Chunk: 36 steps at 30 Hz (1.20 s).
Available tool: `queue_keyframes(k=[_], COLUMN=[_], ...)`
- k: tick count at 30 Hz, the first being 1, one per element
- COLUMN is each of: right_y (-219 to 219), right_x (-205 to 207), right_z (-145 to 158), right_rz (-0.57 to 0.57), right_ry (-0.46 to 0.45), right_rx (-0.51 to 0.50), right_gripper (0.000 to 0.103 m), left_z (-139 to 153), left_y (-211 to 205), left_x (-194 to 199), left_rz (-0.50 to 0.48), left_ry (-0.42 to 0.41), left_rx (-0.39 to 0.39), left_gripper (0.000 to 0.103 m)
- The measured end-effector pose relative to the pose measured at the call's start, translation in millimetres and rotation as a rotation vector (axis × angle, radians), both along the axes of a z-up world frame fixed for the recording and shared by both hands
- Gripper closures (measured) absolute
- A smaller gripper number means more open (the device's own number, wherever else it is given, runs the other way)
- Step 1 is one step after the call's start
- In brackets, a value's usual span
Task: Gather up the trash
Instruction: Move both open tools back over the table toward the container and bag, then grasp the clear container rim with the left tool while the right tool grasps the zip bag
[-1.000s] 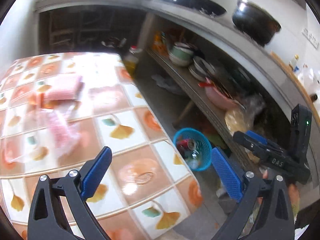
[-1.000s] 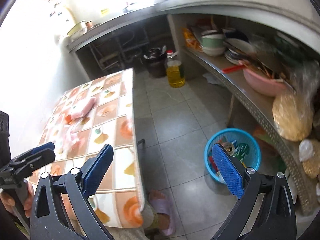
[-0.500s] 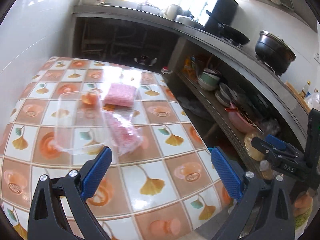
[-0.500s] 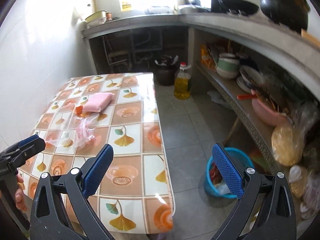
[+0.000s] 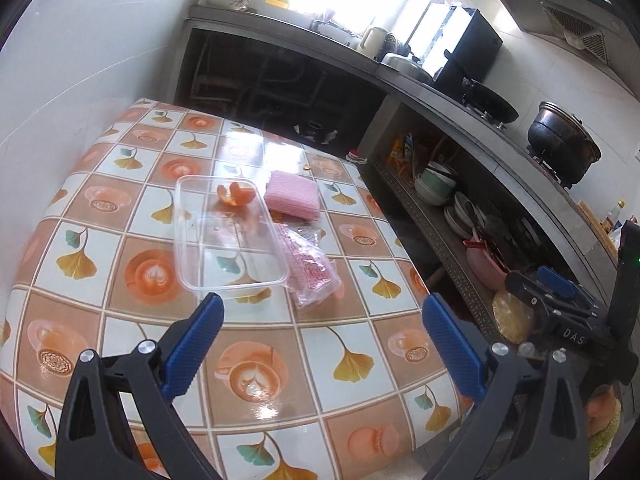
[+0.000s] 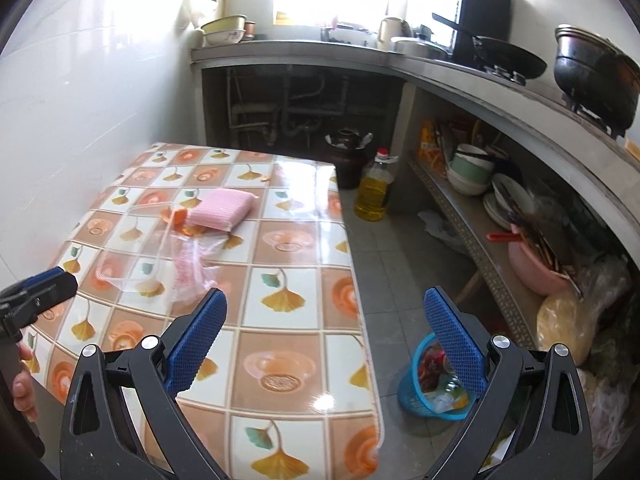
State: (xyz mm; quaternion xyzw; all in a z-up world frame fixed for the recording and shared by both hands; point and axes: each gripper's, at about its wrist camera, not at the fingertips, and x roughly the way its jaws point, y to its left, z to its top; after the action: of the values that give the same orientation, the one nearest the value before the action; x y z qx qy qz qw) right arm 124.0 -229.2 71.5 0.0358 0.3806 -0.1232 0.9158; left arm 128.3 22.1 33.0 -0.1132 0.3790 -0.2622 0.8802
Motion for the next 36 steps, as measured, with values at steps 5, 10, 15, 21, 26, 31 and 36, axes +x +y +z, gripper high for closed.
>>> queue_keyframes(k=[5, 10, 15, 21, 26, 31, 36], right_y=[-2, -16, -20, -13, -3, 12, 30], right_x=[10, 16, 28, 49, 69, 99, 135], right_z=[-2, -11, -25, -48, -58, -70, -93], right_rz=[0.092, 0.084, 0.088, 0.149, 0.211, 0.313, 0.388], right_ry=[-0.034, -0.045, -0.002, 0.079, 0.09, 0.105, 0.17], right_rx=[0.137, 0.23, 0.298, 0.421, 0.466, 0.502, 0.532], right_gripper=[0.008, 0.008, 0.008, 0.008, 0.011, 0.016, 0.024], left_z=[-6, -12, -21, -32, -38, -40, -54], left_y=[12, 26, 36, 38, 43, 42, 38], left_x=[1, 4, 11, 23, 41, 72, 106], left_rz=[0.011, 0.024, 0.044, 0.032, 0.065, 0.109, 0.12], left_ry=[-0.009, -0.01, -0.006, 0.02, 0.044, 0.036, 0.098], left_rx=[-0.014, -0.033, -0.015, -0.028, -0.012, 0.077, 0.143], left_gripper=[0.006, 0.006, 0.006, 0.006, 0.006, 0.019, 0.04])
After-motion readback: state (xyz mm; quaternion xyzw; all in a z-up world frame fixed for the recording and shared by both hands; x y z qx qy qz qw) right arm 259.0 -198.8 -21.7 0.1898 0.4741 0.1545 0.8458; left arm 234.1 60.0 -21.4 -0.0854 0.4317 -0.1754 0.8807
